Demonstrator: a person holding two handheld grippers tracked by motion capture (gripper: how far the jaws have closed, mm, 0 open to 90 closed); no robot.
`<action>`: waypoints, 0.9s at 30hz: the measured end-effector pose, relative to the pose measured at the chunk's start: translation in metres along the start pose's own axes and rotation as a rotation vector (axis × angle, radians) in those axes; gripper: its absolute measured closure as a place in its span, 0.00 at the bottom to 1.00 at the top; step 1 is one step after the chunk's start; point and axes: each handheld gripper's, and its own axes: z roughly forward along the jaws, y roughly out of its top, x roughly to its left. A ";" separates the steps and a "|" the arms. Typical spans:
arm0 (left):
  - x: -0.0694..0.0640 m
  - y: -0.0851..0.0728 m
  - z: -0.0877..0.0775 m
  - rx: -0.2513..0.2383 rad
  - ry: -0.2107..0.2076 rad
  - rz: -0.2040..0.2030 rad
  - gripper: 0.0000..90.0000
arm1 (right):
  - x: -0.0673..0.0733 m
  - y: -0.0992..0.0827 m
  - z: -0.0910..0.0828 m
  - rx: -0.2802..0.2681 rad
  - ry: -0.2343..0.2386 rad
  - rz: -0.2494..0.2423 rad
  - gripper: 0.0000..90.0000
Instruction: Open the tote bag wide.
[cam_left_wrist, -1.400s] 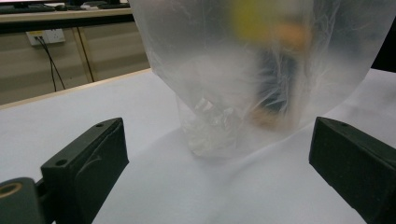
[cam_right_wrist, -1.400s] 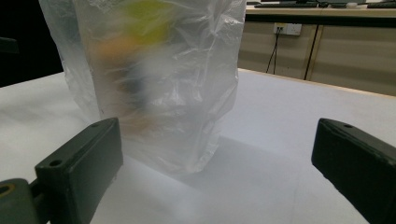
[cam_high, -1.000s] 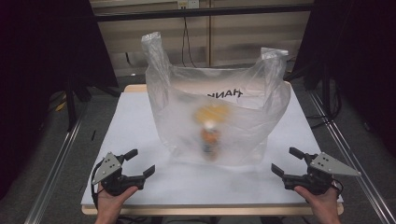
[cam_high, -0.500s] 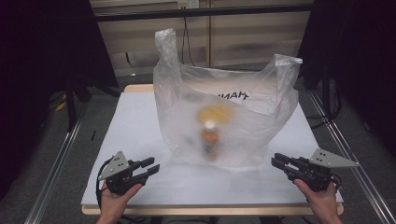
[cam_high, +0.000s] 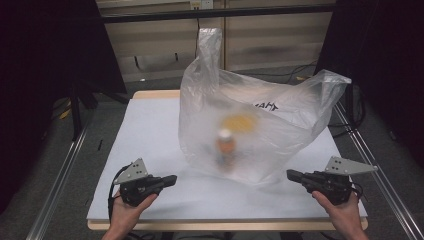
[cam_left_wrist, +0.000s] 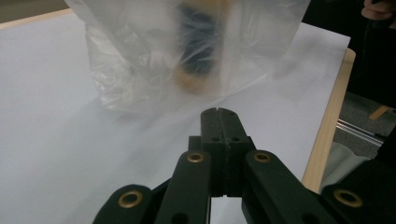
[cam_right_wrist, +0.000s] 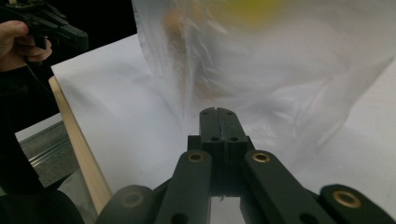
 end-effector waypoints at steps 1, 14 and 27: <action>-0.001 0.004 0.001 0.001 0.002 0.005 1.00 | 0.000 0.003 0.001 0.001 0.005 -0.001 1.00; -0.002 0.058 0.014 -0.016 -0.037 0.069 1.00 | 0.001 0.051 0.011 -0.004 0.049 -0.035 1.00; 0.002 0.105 0.034 -0.083 -0.102 0.067 1.00 | 0.000 0.098 0.020 -0.035 0.066 -0.068 1.00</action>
